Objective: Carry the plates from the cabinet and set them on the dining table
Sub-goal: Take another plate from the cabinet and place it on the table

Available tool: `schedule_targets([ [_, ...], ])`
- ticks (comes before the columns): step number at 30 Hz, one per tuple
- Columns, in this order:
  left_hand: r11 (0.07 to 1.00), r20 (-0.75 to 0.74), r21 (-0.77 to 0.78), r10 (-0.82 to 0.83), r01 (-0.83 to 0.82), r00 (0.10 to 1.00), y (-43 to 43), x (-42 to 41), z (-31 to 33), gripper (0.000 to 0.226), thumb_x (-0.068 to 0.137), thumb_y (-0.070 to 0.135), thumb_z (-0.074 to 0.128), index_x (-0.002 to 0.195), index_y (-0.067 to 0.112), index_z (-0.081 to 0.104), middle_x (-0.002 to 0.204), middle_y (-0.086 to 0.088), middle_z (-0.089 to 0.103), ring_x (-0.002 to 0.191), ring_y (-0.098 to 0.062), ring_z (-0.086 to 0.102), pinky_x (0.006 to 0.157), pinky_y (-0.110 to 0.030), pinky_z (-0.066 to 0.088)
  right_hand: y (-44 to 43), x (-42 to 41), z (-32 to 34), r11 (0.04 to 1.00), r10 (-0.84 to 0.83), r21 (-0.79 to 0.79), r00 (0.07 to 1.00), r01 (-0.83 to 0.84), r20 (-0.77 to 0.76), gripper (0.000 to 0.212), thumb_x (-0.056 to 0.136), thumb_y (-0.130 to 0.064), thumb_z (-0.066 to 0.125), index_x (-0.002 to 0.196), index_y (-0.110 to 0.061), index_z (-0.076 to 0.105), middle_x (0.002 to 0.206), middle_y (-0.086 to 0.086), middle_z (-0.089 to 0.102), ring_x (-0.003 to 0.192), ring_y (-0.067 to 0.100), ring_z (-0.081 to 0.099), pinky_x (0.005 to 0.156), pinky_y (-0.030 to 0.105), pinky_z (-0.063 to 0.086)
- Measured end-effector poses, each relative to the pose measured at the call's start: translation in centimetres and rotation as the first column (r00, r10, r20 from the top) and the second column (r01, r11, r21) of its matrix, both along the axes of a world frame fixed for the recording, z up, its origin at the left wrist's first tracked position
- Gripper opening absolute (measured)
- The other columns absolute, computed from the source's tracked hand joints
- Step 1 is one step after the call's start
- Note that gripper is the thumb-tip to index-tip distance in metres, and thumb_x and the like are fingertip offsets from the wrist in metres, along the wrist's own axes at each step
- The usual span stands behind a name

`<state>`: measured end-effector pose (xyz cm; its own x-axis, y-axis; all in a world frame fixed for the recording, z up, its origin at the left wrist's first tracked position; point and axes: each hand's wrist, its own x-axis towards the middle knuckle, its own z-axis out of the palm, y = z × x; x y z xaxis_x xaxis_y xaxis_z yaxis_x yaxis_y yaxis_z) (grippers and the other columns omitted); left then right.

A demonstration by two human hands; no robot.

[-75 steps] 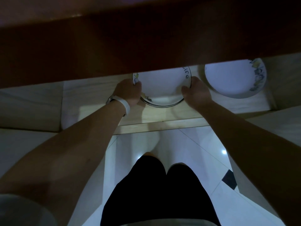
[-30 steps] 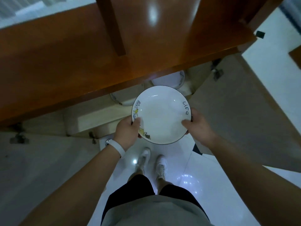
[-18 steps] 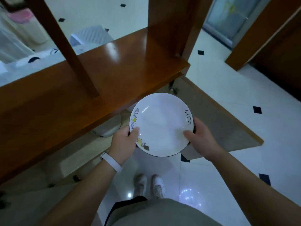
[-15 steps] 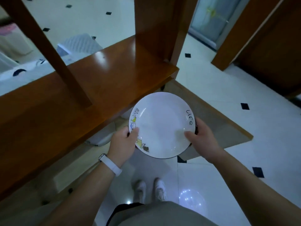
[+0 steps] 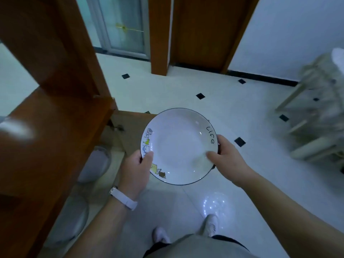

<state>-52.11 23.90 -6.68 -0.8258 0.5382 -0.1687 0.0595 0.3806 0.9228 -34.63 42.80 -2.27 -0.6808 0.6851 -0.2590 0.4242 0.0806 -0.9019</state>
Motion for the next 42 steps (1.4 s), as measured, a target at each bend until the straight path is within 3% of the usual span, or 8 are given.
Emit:
schedule_targets([
  [4,0.990,-0.046,0.071,-0.123,0.126,0.991,4.0,1.0,1.6,0.031,0.086,0.039,0.056,0.067,0.013,0.057,0.056,0.008,0.062,0.050,-0.004,0.052,0.047,-0.022,0.042,1.5,3.7,0.6,0.993,-0.121,0.004,0.993,0.121,-0.015,0.029,0.072,-0.022,0.056,0.093,-0.043,0.058,0.081,-0.007,0.070,0.066,0.014,0.066,0.055,0.021,0.052],
  [8,0.969,-0.098,0.105,-0.216,0.226,0.971,7.5,3.0,2.9,0.033,0.094,0.020,0.058,0.061,0.020,0.058,0.054,0.013,0.062,0.049,0.001,0.053,0.043,-0.012,0.038,3.3,7.0,1.2,0.976,-0.215,0.030,0.975,0.217,-0.062,0.030,0.070,-0.023,0.056,0.096,-0.039,0.058,0.080,-0.001,0.070,0.060,0.014,0.065,0.055,0.023,0.052],
  [17,0.933,-0.129,0.100,-0.332,0.345,0.934,14.8,11.5,5.2,0.027,0.092,0.027,0.058,0.087,0.001,0.064,0.088,-0.026,0.069,0.075,-0.041,0.064,0.066,-0.052,0.055,8.4,17.3,2.0,0.943,-0.329,0.015,0.935,0.334,-0.135,0.030,0.069,-0.023,0.055,0.095,-0.037,0.060,0.075,-0.002,0.069,0.058,0.013,0.064,0.055,0.029,0.053],
  [22,0.894,-0.086,0.130,-0.421,0.429,0.903,20.2,18.9,6.7,0.029,0.083,0.034,0.055,0.074,0.006,0.058,0.066,-0.021,0.057,0.060,-0.022,0.050,0.055,-0.038,0.044,12.0,25.2,2.9,0.911,-0.408,-0.029,0.893,0.410,-0.192,0.031,0.068,-0.018,0.055,0.091,-0.038,0.062,0.076,0.001,0.069,0.060,0.014,0.061,0.052,0.022,0.051],
  [25,0.874,-0.112,0.147,-0.451,0.464,0.885,24.3,24.2,6.9,0.030,0.081,0.032,0.056,0.064,0.009,0.048,0.056,-0.003,0.046,0.052,-0.015,0.039,0.052,-0.030,0.035,14.6,31.1,3.6,0.891,-0.447,-0.025,0.868,0.453,-0.219,0.033,0.070,-0.017,0.056,0.098,-0.032,0.062,0.085,0.007,0.071,0.068,0.022,0.064,0.057,0.030,0.055],
  [34,0.778,-0.183,0.188,-0.571,0.599,0.800,35.4,38.5,6.6,0.027,0.082,0.033,0.056,0.066,0.011,0.054,0.054,0.003,0.051,0.051,-0.012,0.043,0.049,-0.023,0.037,20.4,46.6,4.4,0.790,-0.594,-0.015,0.758,0.613,-0.268,0.034,0.071,-0.015,0.055,0.103,-0.027,0.062,0.092,0.012,0.072,0.076,0.033,0.067,0.061,0.036,0.056],
  [38,0.710,-0.187,0.184,-0.653,0.679,0.734,39.4,43.0,6.8,0.025,0.089,0.025,0.058,0.067,0.014,0.053,0.050,0.010,0.046,0.047,-0.009,0.037,0.045,-0.018,0.034,22.4,51.5,4.6,0.730,-0.662,-0.031,0.696,0.683,-0.278,0.035,0.072,-0.014,0.055,0.103,-0.026,0.063,0.095,0.015,0.071,0.087,0.046,0.064,0.069,0.052,0.056],
  [42,0.653,-0.183,0.189,-0.711,0.734,0.679,43.6,45.8,6.5,0.025,0.086,0.028,0.056,0.067,0.013,0.051,0.051,0.010,0.044,0.048,-0.011,0.036,0.045,-0.019,0.032,24.7,54.1,4.2,0.657,-0.734,-0.060,0.619,0.752,-0.281,0.031,0.069,-0.013,0.055,0.096,-0.028,0.064,0.092,0.015,0.071,0.076,0.031,0.065,0.064,0.047,0.056],
])
